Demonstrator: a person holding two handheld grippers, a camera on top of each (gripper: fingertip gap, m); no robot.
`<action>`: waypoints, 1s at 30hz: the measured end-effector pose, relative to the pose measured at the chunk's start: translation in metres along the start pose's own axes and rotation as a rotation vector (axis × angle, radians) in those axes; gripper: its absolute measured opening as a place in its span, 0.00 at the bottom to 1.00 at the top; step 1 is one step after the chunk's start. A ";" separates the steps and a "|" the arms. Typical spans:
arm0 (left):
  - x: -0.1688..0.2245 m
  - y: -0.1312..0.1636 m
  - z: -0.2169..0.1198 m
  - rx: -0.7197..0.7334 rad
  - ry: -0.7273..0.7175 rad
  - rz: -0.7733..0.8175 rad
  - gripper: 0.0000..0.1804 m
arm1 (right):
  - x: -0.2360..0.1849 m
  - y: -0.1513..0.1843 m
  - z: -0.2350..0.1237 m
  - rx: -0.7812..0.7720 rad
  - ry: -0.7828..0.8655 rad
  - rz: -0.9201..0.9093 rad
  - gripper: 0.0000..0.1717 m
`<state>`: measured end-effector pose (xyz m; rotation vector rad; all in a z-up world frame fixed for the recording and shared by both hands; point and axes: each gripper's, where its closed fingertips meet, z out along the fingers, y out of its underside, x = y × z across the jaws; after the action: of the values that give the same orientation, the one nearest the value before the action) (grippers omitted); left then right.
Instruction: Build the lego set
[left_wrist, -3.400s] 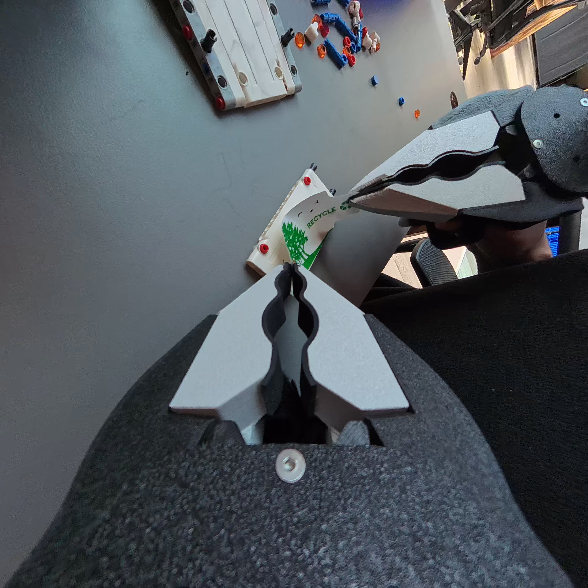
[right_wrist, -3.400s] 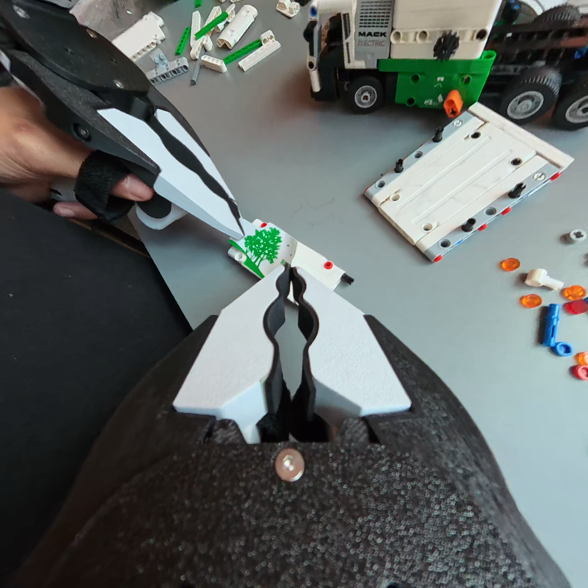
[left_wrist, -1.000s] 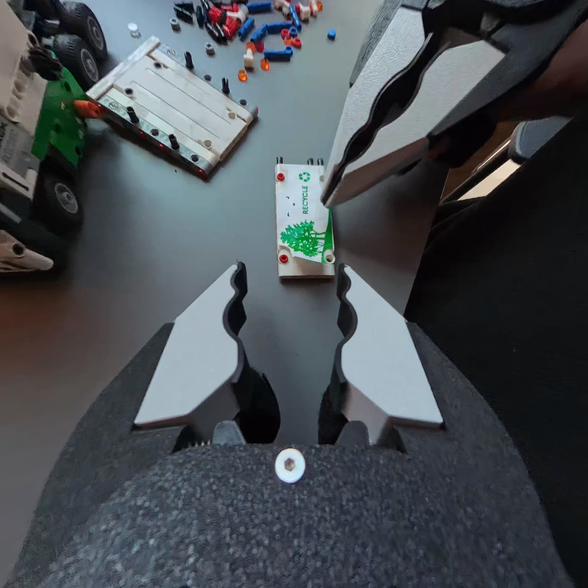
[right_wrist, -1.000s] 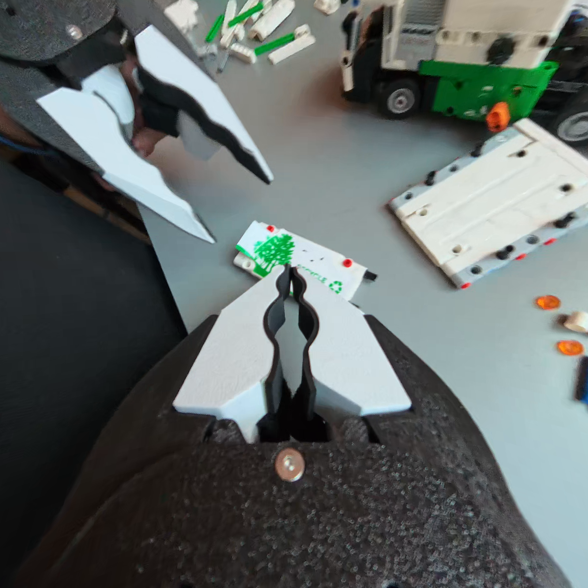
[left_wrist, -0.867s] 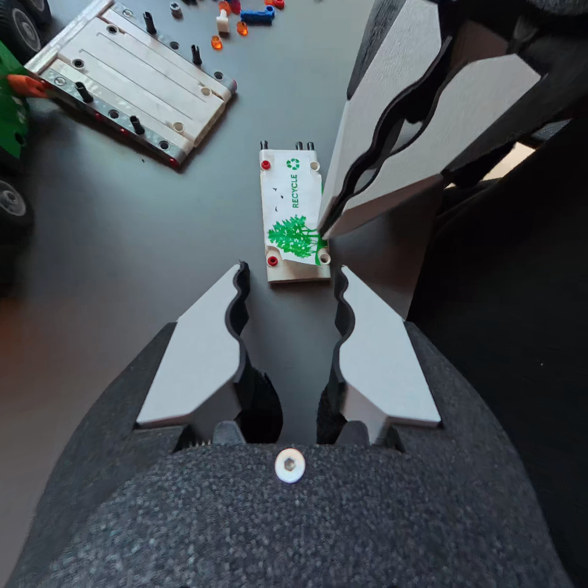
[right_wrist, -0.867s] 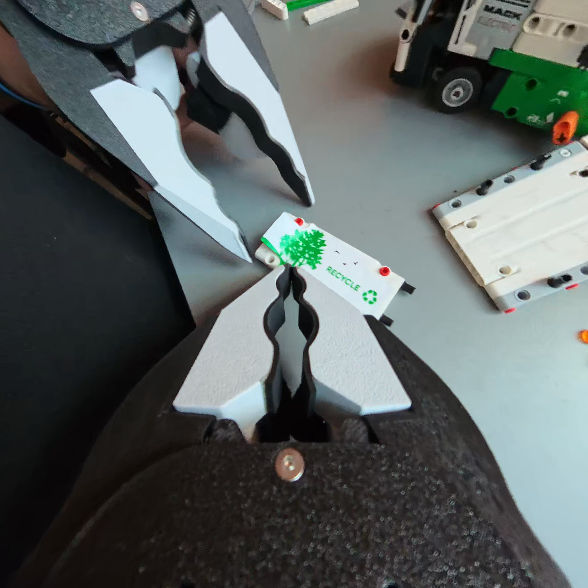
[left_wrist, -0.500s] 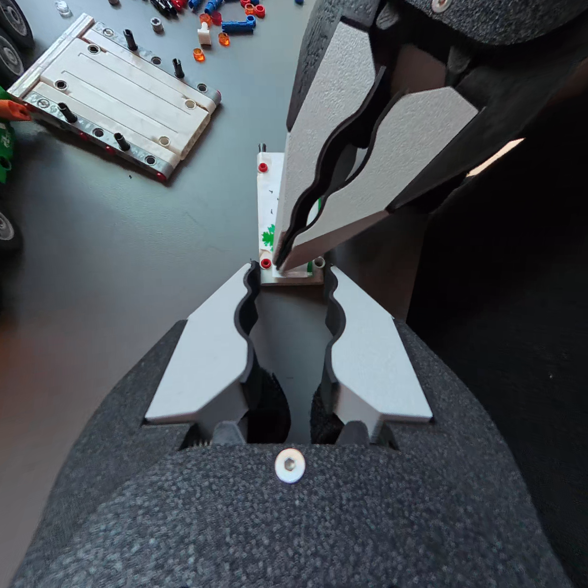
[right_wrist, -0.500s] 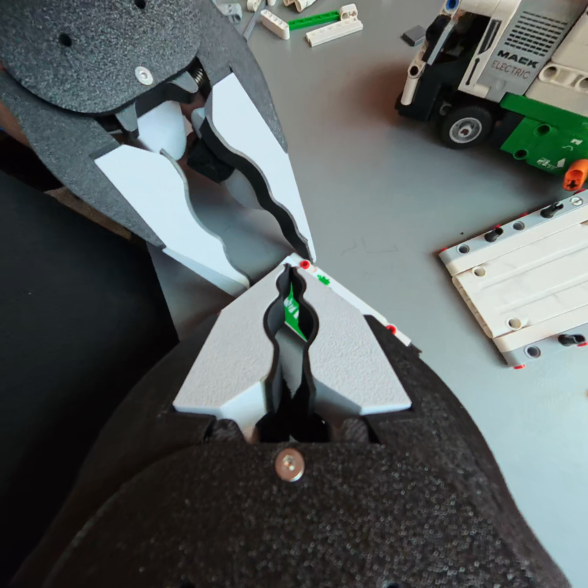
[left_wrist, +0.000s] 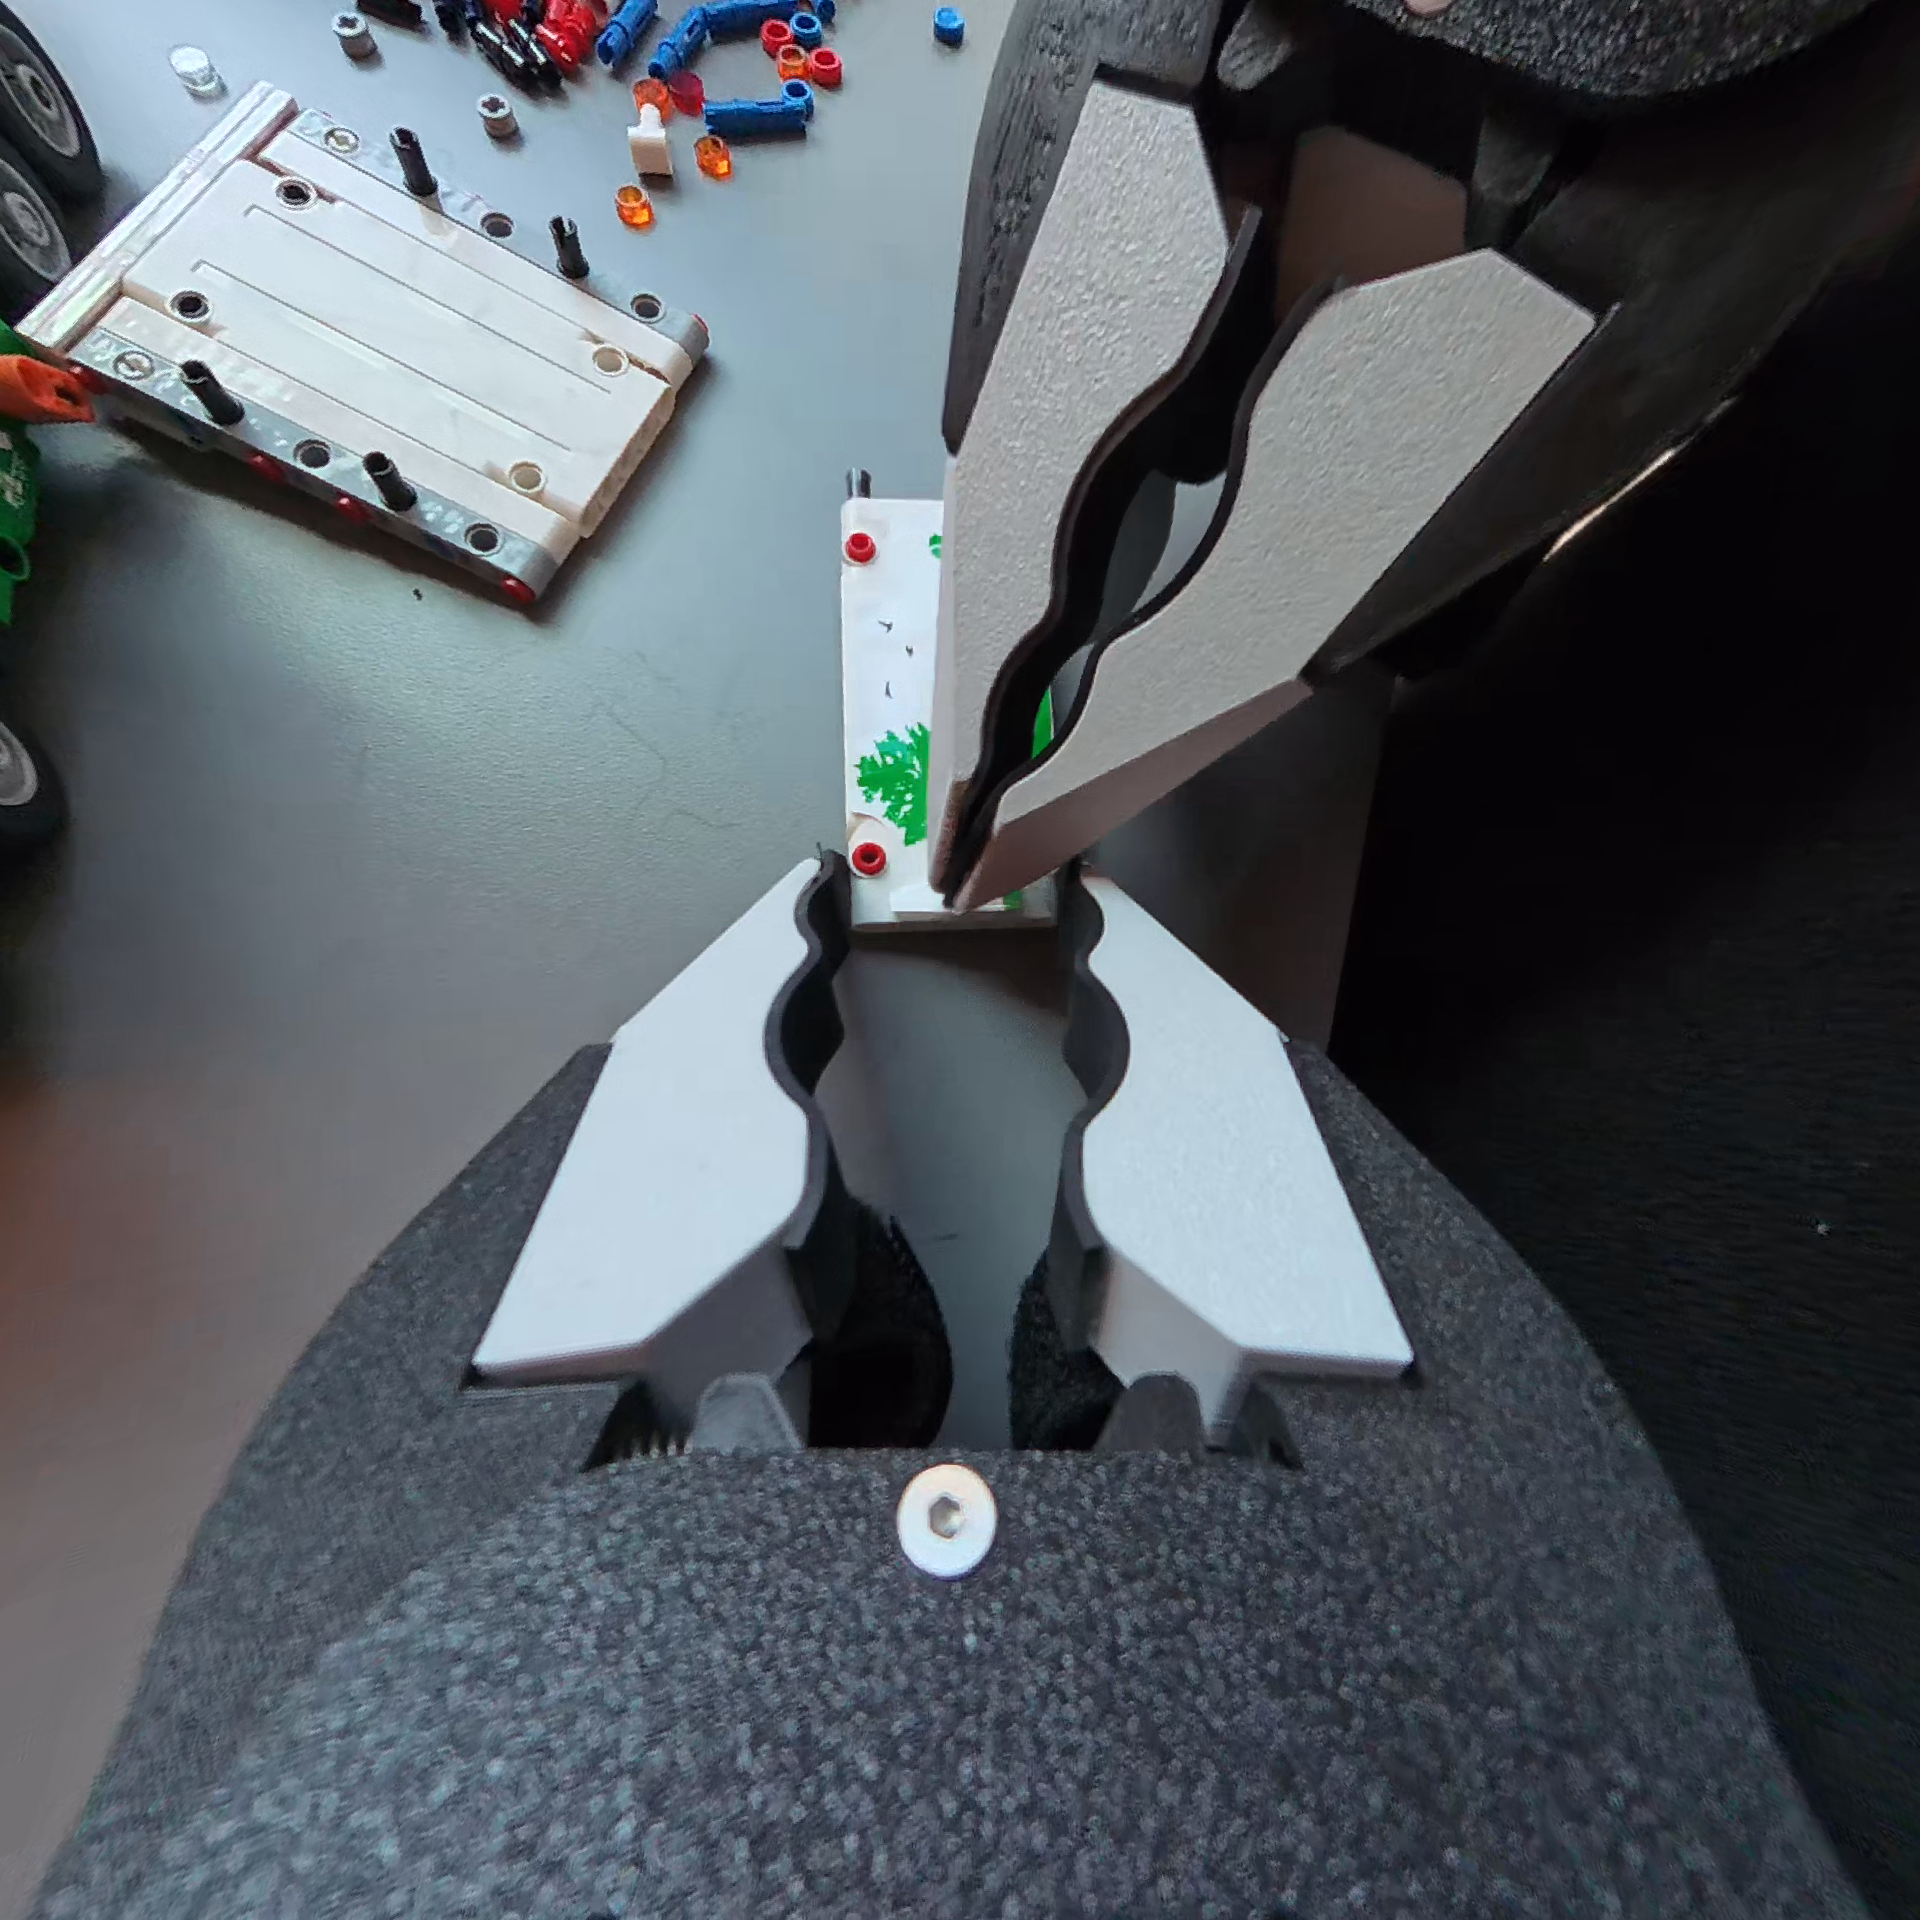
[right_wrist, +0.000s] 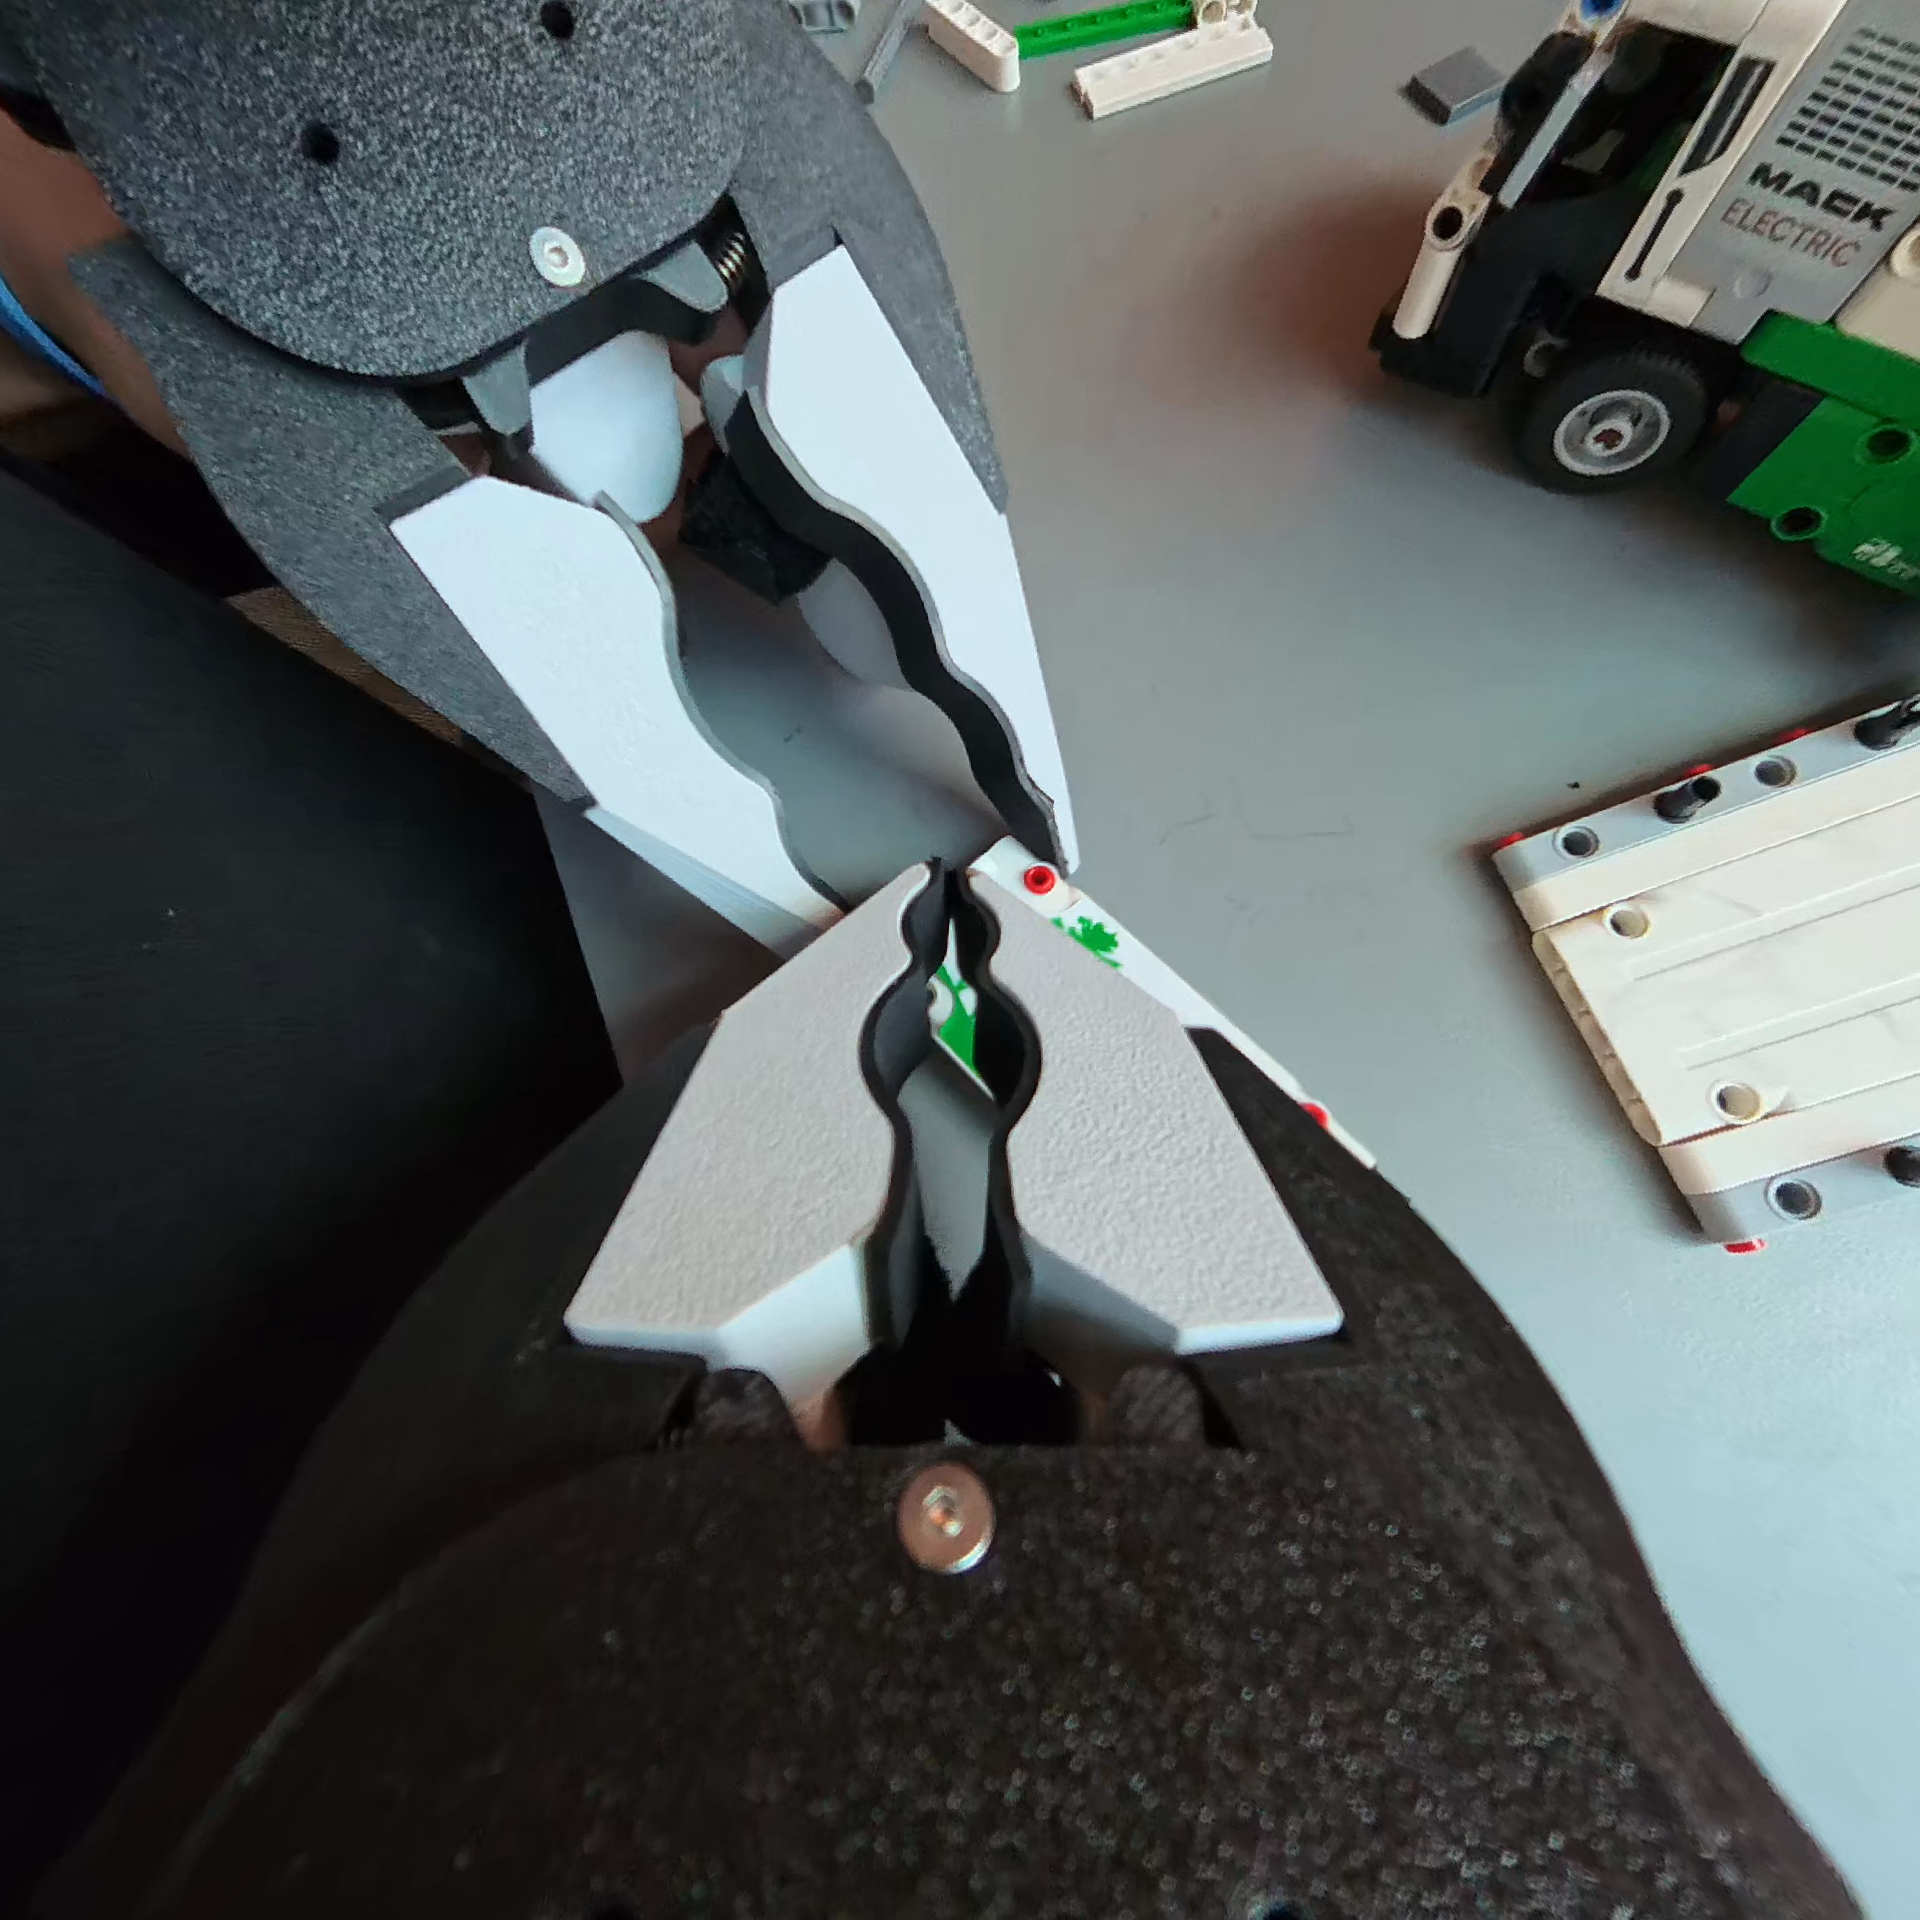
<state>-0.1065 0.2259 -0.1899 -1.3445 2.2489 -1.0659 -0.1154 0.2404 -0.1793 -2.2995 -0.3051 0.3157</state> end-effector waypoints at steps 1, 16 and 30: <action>0.000 0.000 0.000 0.002 0.002 0.001 0.21 | 0.000 0.004 0.000 -0.018 -0.007 0.013 0.00; -0.002 0.003 -0.001 -0.001 0.025 0.120 0.22 | -0.003 -0.001 0.008 -0.040 -0.291 0.081 0.00; -0.013 0.002 -0.015 0.047 -0.081 0.078 0.03 | 0.012 -0.003 -0.038 0.054 -0.385 0.282 0.00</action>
<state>-0.1099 0.2444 -0.1826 -1.2481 2.1845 -1.0130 -0.0920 0.2208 -0.1535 -2.2174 -0.1583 0.9034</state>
